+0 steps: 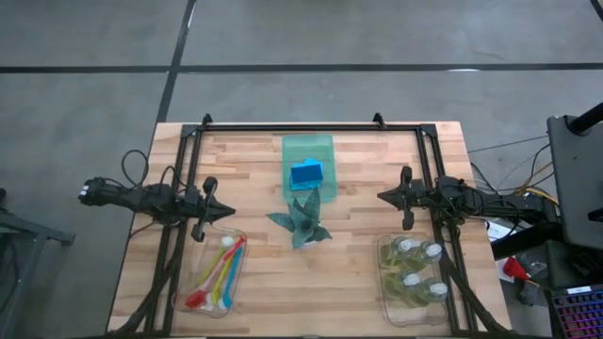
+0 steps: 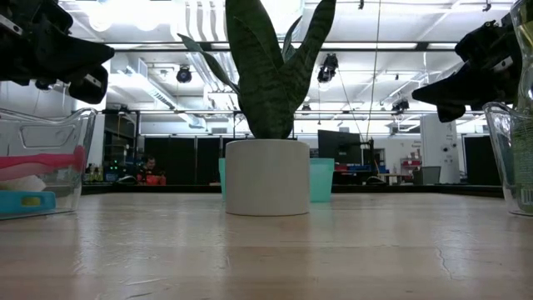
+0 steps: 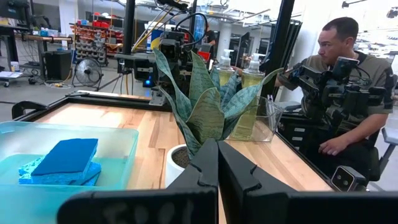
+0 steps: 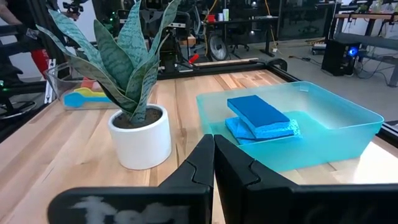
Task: Pick & Place Kitchen Sink Supplies
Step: Return to Home Position
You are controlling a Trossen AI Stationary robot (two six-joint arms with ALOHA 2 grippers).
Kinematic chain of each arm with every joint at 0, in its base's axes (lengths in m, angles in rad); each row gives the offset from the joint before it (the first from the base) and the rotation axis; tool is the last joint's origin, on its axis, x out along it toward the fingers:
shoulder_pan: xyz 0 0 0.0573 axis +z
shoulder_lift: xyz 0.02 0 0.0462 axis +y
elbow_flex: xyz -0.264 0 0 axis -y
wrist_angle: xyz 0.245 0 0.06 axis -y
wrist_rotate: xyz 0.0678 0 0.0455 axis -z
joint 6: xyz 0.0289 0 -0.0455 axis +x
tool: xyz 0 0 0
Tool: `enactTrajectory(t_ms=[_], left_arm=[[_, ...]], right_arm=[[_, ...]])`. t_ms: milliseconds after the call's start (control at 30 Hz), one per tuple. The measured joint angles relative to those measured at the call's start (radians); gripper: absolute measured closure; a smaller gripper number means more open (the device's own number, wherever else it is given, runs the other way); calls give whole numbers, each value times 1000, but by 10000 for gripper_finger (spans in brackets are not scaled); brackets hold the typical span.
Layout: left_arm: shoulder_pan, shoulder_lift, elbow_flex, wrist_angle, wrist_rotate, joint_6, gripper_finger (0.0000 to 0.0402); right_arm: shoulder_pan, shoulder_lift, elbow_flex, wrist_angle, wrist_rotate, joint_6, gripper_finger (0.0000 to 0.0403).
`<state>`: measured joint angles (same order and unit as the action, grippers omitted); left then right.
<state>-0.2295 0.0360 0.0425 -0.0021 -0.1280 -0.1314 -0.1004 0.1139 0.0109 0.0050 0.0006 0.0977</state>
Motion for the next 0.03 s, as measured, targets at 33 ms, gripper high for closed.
enactTrajectory(t_ms=[33], left_arm=[[0, 0, 0, 0, 0, 0, 401]], right_arm=[[0, 0, 0, 0, 0, 3, 394]])
